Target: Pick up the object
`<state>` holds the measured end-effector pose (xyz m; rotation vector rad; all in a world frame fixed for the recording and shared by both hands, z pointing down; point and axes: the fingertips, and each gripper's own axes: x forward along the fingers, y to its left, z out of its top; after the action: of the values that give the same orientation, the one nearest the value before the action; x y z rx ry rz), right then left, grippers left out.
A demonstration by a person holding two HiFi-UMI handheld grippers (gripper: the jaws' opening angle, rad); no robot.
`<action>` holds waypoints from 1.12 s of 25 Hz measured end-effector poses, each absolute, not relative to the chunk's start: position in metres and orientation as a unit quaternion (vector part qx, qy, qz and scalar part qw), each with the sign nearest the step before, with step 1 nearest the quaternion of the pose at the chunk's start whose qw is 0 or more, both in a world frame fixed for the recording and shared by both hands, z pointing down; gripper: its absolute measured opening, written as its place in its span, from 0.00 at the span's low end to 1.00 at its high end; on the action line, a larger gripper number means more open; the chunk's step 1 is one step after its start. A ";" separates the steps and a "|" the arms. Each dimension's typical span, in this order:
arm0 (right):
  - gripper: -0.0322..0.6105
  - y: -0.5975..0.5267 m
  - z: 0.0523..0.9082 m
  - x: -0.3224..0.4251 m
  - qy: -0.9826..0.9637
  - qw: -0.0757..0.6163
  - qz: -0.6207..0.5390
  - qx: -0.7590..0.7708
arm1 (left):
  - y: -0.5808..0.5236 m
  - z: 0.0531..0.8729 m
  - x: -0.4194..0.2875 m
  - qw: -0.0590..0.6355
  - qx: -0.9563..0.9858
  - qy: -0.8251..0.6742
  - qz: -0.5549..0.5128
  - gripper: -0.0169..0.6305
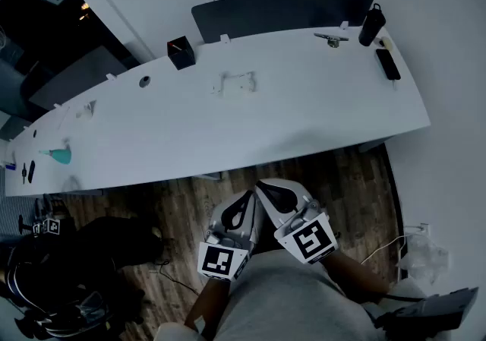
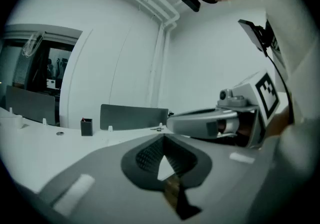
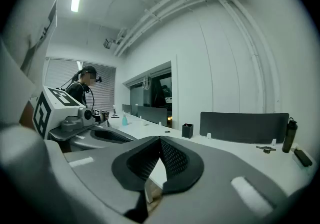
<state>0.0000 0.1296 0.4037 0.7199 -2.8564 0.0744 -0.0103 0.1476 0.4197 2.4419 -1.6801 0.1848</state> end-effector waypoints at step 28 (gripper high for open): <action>0.05 -0.054 0.426 -0.092 -0.956 0.158 0.033 0.243 | -0.038 0.453 -0.105 0.081 0.831 -0.542 0.096 0.03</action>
<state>-0.0925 -0.0537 0.4262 0.6955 -2.7346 0.0944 -0.1050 -0.0384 0.4531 2.4837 -1.6190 0.2858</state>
